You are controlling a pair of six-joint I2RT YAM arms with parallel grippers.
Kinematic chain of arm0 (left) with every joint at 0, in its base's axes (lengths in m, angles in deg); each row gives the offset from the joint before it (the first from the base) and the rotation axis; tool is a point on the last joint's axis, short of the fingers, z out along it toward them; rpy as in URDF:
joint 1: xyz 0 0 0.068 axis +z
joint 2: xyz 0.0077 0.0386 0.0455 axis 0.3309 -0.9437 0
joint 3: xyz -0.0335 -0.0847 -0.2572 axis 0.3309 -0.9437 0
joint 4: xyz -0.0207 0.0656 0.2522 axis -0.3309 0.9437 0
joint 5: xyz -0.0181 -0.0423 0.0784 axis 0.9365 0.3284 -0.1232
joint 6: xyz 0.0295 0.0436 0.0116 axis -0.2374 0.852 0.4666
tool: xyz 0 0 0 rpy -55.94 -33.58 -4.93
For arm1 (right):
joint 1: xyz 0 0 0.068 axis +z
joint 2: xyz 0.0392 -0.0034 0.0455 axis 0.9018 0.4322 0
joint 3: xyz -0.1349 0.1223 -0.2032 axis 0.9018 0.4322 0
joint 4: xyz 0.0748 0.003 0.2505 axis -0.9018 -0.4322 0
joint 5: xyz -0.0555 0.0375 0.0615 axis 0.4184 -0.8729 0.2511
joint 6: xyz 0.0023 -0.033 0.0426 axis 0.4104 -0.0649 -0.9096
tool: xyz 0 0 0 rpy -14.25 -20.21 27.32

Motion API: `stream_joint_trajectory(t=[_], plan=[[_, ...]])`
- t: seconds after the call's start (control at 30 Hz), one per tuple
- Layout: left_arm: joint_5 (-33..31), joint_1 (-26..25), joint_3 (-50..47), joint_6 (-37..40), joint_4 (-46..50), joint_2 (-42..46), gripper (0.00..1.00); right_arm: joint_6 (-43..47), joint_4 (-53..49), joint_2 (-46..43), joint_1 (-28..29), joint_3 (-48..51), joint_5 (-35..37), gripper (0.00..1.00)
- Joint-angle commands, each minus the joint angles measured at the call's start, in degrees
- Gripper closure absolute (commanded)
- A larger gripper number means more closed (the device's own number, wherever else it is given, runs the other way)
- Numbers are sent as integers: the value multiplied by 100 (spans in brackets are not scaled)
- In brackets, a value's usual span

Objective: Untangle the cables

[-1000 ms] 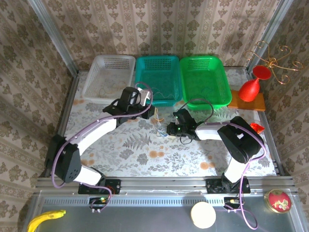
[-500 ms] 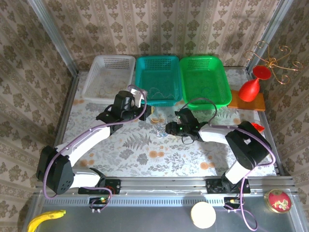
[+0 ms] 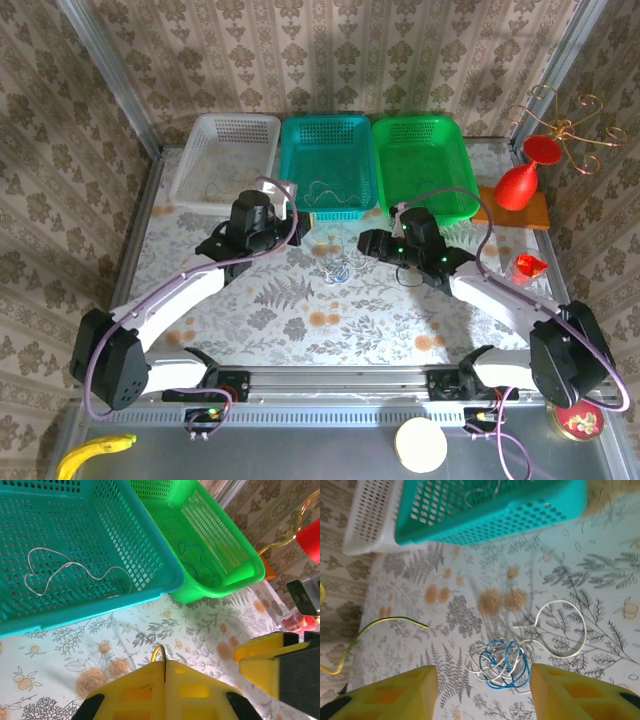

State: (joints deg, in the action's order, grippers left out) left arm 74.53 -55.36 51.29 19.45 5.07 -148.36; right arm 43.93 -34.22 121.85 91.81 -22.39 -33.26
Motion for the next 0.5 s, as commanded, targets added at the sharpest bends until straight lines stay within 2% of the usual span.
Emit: stream_joint_trajectory(t=[0.0, 0.23, 0.47], plan=[[-173, -19, -236, -397, -570, 145, 100, -571, 289, -165, -28, 56, -373, 42], [-218, -39, -630, -968, -1467, 220, 100, -1861, 1572, 33, 17, 106, -692, 33], [-228, -88, -687, -1089, -1722, 277, 100, -2245, 1921, 446, 140, -144, -618, 31]])
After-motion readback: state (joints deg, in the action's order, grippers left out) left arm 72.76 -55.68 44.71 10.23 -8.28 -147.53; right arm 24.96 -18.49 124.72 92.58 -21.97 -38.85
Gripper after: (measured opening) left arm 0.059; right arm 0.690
